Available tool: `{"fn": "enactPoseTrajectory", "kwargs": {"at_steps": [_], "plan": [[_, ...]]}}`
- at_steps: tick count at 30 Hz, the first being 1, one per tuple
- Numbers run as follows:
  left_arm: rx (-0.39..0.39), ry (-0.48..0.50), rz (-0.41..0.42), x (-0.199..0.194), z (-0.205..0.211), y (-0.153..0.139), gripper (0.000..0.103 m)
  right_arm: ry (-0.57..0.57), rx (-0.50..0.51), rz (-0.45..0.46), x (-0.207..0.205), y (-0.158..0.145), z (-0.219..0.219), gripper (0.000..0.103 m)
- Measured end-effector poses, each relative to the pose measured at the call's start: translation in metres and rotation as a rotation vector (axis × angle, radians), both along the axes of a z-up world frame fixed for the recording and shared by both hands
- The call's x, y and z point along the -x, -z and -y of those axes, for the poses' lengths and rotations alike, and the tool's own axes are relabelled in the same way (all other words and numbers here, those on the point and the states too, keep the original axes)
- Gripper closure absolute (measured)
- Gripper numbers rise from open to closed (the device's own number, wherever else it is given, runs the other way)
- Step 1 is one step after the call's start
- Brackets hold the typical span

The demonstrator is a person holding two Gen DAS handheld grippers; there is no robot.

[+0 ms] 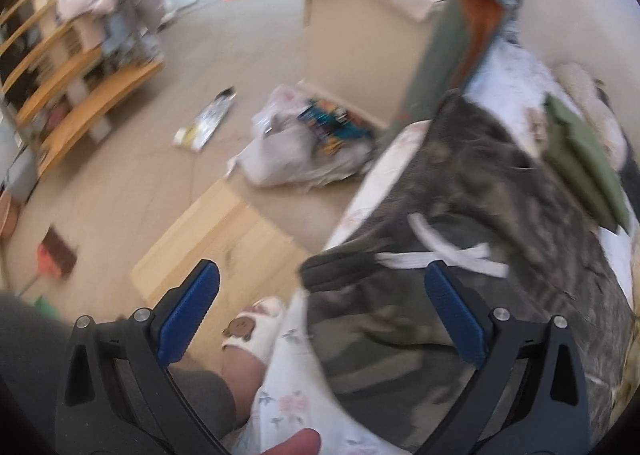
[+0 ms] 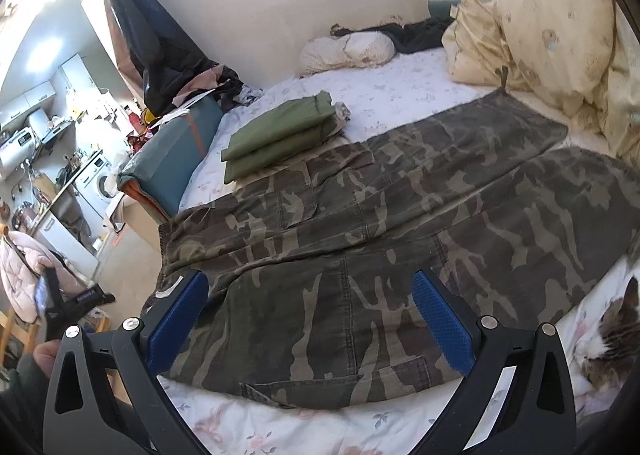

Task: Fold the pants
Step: 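Grasp the elastic cuff of one camouflage pant leg with the left gripper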

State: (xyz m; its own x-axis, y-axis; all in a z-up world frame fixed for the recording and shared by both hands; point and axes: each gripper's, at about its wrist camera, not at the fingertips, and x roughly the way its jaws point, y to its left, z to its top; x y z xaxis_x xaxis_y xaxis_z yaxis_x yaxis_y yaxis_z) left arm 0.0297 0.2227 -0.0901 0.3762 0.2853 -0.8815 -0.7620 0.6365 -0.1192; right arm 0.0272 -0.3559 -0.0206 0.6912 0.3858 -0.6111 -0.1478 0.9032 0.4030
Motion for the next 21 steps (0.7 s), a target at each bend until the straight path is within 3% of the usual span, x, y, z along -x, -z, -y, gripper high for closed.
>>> {"fn": "enactPoseTrajectory", "kwargs": {"at_steps": [3, 4, 6, 8, 11, 12, 13, 15, 18, 21], "plan": [[0.062, -0.029, -0.064, -0.001, -0.005, 0.037, 0.002, -0.014, -0.015, -0.017, -0.001, 0.003, 0.003, 0.001], [0.138, -0.063, -0.125, -0.002, -0.009, 0.058, 0.003, -0.011, -0.019, -0.02, -0.001, 0.004, 0.004, 0.001], [0.298, -0.165, -0.108, 0.006, -0.013, 0.086, 0.004, -0.007, -0.047, -0.031, -0.001, 0.006, 0.008, 0.0], [0.335, -0.155, -0.093, -0.002, -0.008, 0.101, 0.005, -0.005, -0.078, -0.034, -0.003, 0.007, 0.011, 0.0], [0.305, -0.103, -0.074, -0.018, -0.002, 0.111, 0.021, -0.002, -0.08, -0.028, -0.004, 0.007, 0.014, 0.0], [0.321, -0.121, -0.05, -0.018, -0.002, 0.111, 0.051, 0.005, -0.073, -0.034, -0.005, 0.009, 0.014, 0.0], [0.349, -0.129, -0.012, -0.018, -0.001, 0.109, 0.091, 0.011, -0.068, -0.047, -0.006, 0.012, 0.015, 0.0], [0.295, -0.089, -0.029, -0.024, 0.009, 0.095, 0.093, 0.023, -0.064, -0.067, -0.008, 0.016, 0.016, 0.0], [0.234, -0.044, 0.024, -0.018, 0.01, 0.068, 0.096, 0.034, -0.067, -0.083, -0.01, 0.019, 0.019, 0.0], [0.164, 0.044, 0.055, -0.018, 0.022, 0.035, 0.097, 0.025, -0.144, -0.131, -0.015, 0.029, 0.024, 0.0]]}}
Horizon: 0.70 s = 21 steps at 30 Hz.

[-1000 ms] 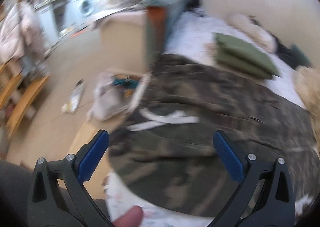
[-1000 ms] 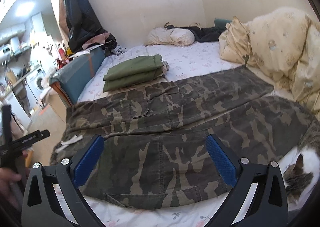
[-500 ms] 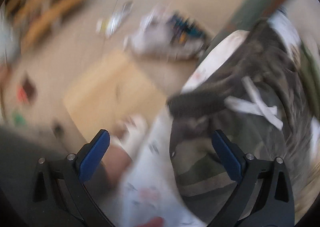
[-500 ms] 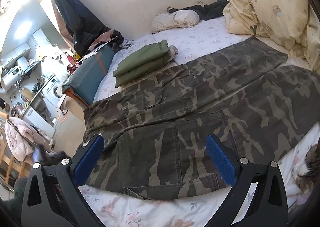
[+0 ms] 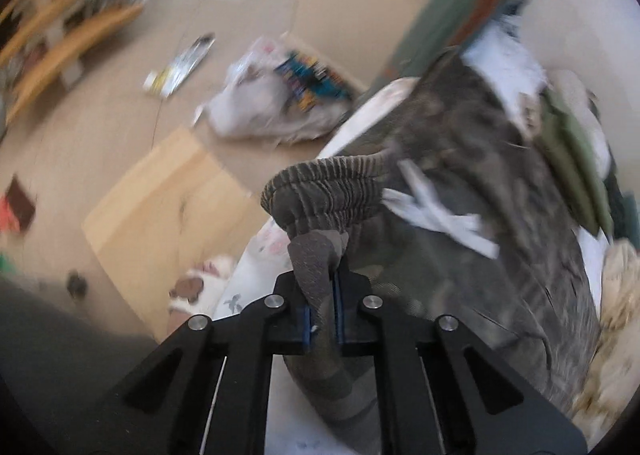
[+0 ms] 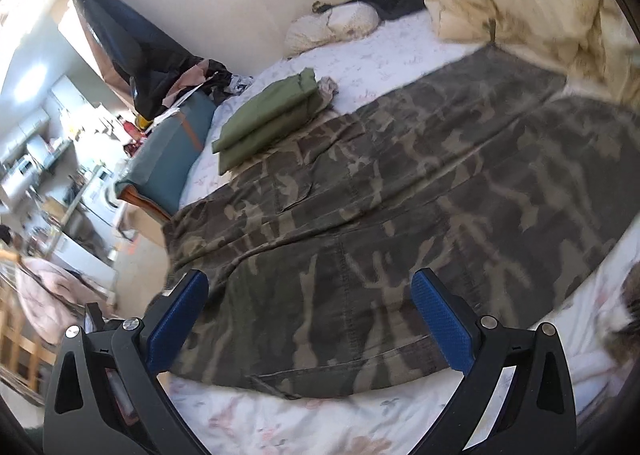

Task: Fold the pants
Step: 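Grasp the elastic cuff of one camouflage pant leg with the left gripper, then lift the cuff with the left gripper while the right gripper grasps the other cuff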

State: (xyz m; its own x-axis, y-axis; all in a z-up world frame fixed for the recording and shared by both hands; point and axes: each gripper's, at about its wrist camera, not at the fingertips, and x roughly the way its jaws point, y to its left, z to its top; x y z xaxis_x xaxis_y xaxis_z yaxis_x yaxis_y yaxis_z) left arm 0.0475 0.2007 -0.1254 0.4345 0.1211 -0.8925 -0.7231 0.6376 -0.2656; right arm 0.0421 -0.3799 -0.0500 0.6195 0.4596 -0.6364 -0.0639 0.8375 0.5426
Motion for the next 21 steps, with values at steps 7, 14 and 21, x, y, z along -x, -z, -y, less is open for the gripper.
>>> {"fn": "enactPoseTrajectory", "kwargs": {"at_steps": [7, 14, 21], "plan": [[-0.099, 0.126, -0.028, -0.006, 0.009, -0.043, 0.098, 0.079, -0.13, -0.316, 0.005, 0.077, -0.014, 0.0], [-0.083, 0.151, -0.011, -0.006, 0.002, -0.044, 0.098, 0.2, -0.224, -0.507, 0.027, 0.152, -0.015, 0.002], [-0.091, 0.161, -0.018, -0.006, 0.0, -0.038, 0.098, 0.534, -0.042, -0.388, -0.018, 0.138, 0.076, 0.011]]}}
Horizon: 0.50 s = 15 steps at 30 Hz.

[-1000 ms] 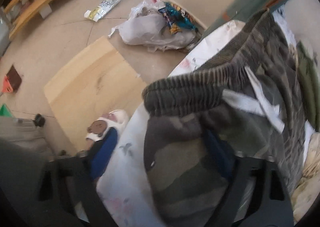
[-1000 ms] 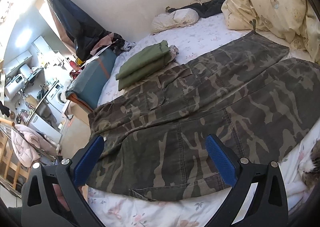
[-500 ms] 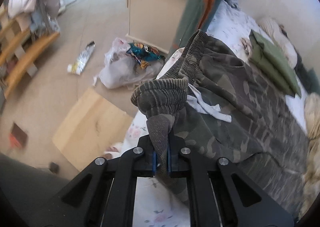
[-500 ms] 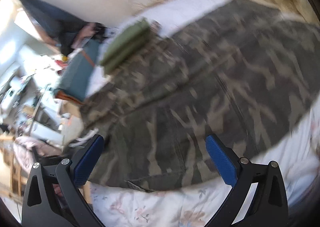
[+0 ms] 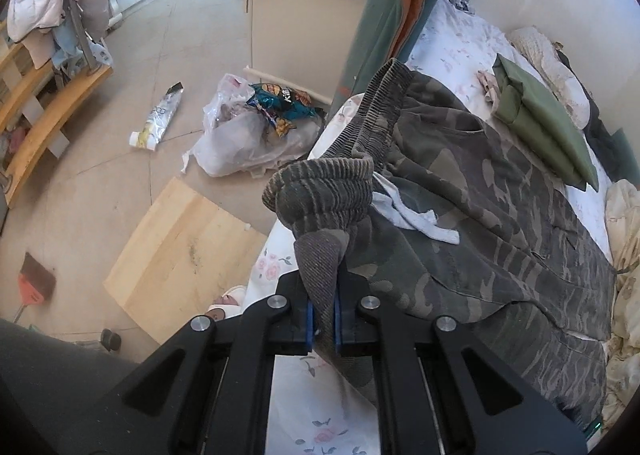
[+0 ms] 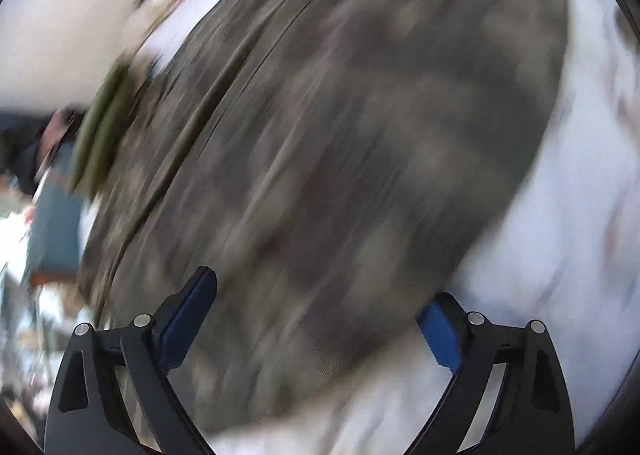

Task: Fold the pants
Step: 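Lift the cuff with the left gripper while the right gripper grasps the other cuff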

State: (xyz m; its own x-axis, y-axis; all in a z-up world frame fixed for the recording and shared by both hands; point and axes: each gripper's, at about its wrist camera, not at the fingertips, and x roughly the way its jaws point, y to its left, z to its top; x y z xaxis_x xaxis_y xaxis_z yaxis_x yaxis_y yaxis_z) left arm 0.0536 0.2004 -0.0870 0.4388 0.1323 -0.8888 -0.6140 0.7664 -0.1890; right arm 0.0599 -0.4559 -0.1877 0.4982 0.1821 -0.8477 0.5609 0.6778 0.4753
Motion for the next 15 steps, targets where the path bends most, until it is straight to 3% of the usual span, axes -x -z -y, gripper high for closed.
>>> {"fn": "enactPoseTrajectory", "kwargs": {"at_steps": [4, 9, 15], "plan": [[0.003, -0.004, -0.008, 0.0, -0.001, 0.004, 0.098, 0.2, 0.032, 0.007, -0.025, -0.007, 0.085, 0.014], [-0.006, -0.009, -0.021, -0.001, -0.003, 0.006, 0.098, 0.284, 0.159, -0.011, -0.05, -0.035, 0.161, 0.019], [-0.027, -0.014, -0.037, -0.002, -0.002, 0.008, 0.098, 0.402, 0.226, -0.046, -0.05, -0.053, 0.234, 0.028]]}}
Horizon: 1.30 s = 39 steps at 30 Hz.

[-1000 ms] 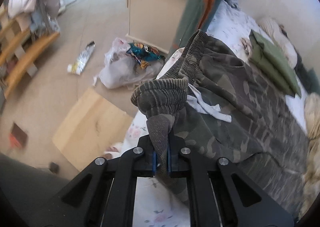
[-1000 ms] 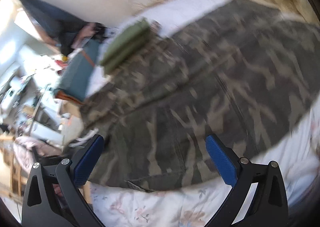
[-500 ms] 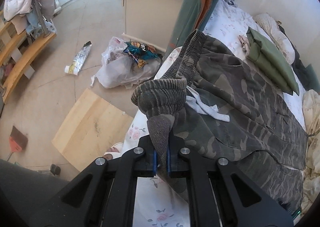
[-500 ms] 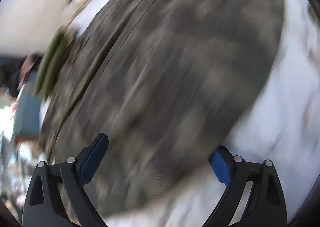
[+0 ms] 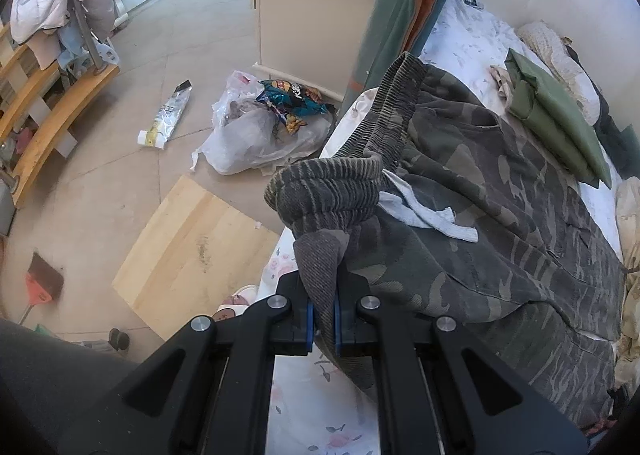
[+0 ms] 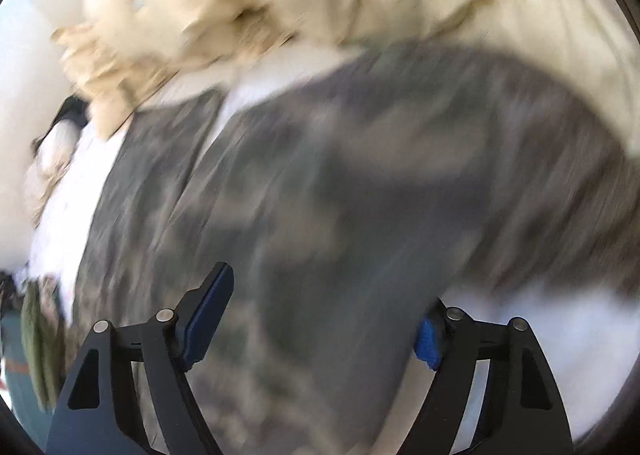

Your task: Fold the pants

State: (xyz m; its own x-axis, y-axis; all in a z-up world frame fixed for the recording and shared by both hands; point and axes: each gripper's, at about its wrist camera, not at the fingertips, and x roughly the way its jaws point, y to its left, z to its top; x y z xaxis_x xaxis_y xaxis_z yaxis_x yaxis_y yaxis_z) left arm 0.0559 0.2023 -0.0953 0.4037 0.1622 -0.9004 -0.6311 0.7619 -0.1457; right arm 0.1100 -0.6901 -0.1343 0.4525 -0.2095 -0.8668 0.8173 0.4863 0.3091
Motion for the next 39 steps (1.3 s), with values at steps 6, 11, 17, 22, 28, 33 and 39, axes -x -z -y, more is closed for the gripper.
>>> {"fn": "enactPoseTrajectory", "kwargs": {"at_steps": [6, 11, 17, 22, 28, 33, 39], "plan": [[-0.02, 0.002, -0.012, -0.002, 0.004, -0.002, 0.098, 0.013, 0.003, 0.07, 0.006, -0.024, 0.034, 0.101], [0.037, 0.007, -0.011, -0.004, -0.001, -0.016, 0.098, -0.009, 0.026, 0.247, 0.009, -0.084, 0.028, 0.101], [0.096, 0.03, -0.001, -0.022, -0.018, -0.044, 0.098, -0.113, 0.117, 0.265, -0.049, -0.145, 0.031, 0.101], [0.132, 0.081, -0.029, -0.063, -0.028, -0.052, 0.098, -0.184, 0.168, 0.204, -0.12, -0.155, 0.039, 0.101], [0.052, 0.186, -0.078, -0.148, -0.022, -0.047, 0.098, -0.332, 0.259, 0.046, -0.245, -0.127, 0.016, 0.102], [-0.026, 0.276, -0.146, -0.228, -0.025, -0.022, 0.097, -0.422, 0.298, -0.118, -0.352, -0.084, -0.004, 0.102], [-0.073, 0.294, -0.193, -0.28, -0.024, 0.007, 0.096, -0.534, 0.39, -0.303, -0.431, -0.031, -0.042, 0.102]]}}
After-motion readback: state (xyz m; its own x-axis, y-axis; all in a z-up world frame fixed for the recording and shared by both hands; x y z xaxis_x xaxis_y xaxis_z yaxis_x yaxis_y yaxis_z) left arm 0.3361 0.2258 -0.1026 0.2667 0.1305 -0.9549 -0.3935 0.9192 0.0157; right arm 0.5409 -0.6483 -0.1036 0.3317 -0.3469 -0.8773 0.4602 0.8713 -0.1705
